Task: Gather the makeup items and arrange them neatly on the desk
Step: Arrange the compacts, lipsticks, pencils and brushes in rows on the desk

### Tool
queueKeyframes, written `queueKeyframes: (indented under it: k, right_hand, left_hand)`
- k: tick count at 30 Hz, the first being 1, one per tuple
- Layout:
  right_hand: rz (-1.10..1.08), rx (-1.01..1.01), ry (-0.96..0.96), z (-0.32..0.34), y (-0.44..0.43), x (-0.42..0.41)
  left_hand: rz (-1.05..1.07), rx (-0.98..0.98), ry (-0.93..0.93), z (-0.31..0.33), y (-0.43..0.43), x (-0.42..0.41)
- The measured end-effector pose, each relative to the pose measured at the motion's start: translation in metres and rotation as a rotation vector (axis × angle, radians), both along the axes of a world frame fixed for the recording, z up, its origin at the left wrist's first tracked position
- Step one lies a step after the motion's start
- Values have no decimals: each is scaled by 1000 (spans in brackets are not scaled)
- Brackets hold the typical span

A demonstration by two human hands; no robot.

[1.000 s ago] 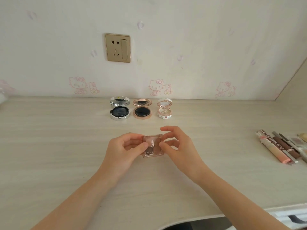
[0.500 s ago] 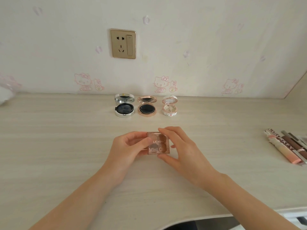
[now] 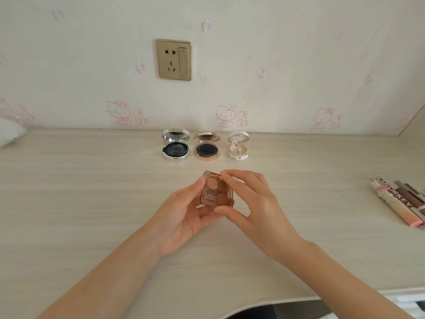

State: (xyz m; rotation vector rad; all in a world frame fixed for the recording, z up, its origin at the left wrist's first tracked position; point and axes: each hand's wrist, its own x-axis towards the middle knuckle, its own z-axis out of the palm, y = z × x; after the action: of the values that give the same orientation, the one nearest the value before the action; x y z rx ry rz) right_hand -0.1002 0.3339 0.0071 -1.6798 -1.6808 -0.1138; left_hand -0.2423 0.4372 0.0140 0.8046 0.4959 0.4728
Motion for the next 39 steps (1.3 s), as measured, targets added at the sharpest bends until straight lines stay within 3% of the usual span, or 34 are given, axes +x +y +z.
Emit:
queueKeyframes:
  k: [5, 16, 26, 31, 36, 39]
  right_hand:
    - [17, -22, 59, 1, 0, 1]
    - [39, -79, 562, 25, -1, 5]
    - [8, -49, 639, 22, 15, 11]
    - [-44, -82, 653, 15, 23, 19]
    - [-84, -118, 727, 4, 26, 28]
    - [-91, -140, 698, -3, 28, 32]
  left_hand:
    - [12, -1, 4, 1, 1, -1]
    - [-39, 3, -1, 2, -2, 0]
    - [59, 84, 63, -4, 3, 0]
    - [193, 343, 201, -9, 5, 0]
    - [273, 960, 501, -17, 8, -3]
    - [251, 1223, 577, -22, 8, -3]
